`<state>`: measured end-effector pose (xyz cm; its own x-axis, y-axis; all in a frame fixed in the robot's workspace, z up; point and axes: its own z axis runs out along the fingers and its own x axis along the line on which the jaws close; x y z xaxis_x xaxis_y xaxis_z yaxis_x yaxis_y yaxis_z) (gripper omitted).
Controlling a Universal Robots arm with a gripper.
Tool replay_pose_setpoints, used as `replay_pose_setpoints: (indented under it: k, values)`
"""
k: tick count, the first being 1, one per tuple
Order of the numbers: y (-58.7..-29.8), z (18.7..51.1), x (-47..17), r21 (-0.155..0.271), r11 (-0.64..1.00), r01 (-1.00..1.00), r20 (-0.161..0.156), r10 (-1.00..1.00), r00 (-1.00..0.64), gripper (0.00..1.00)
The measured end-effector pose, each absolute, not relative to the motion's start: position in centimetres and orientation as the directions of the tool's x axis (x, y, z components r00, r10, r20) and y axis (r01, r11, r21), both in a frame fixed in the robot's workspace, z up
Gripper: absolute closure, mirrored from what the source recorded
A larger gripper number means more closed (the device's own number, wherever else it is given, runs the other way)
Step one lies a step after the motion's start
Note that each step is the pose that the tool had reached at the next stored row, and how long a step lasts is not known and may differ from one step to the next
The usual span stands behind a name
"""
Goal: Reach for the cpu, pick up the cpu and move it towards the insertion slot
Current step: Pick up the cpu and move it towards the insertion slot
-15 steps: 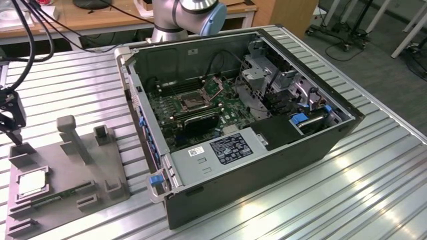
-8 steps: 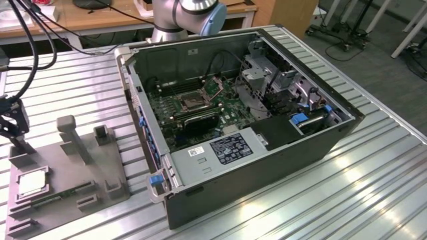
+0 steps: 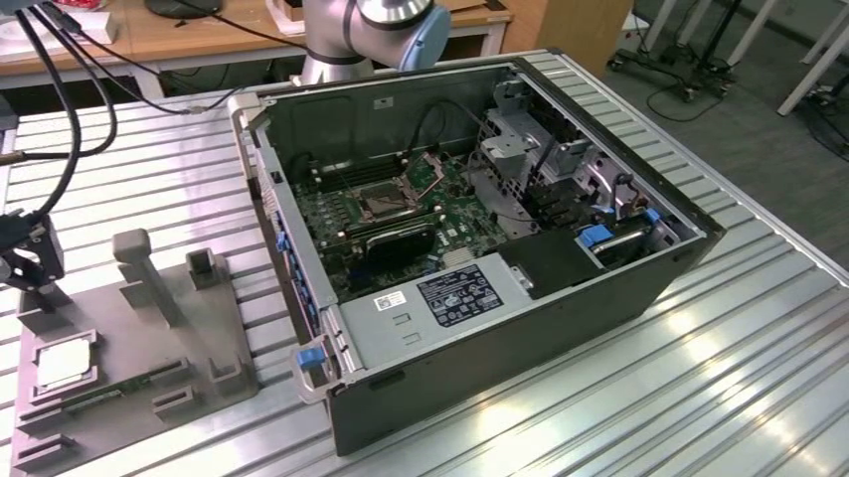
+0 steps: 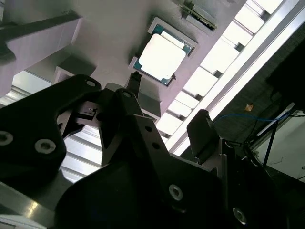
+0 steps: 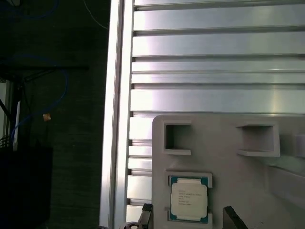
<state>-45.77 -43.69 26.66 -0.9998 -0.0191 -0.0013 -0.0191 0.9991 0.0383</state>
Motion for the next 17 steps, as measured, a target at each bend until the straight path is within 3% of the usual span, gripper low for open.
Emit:
replay_pose_setpoints:
  k: [17]
  values:
    - [-43.7, 25.93, -45.77, 0.038, 0.999, -0.019, -0.001, -0.019, -1.0, 0.34]
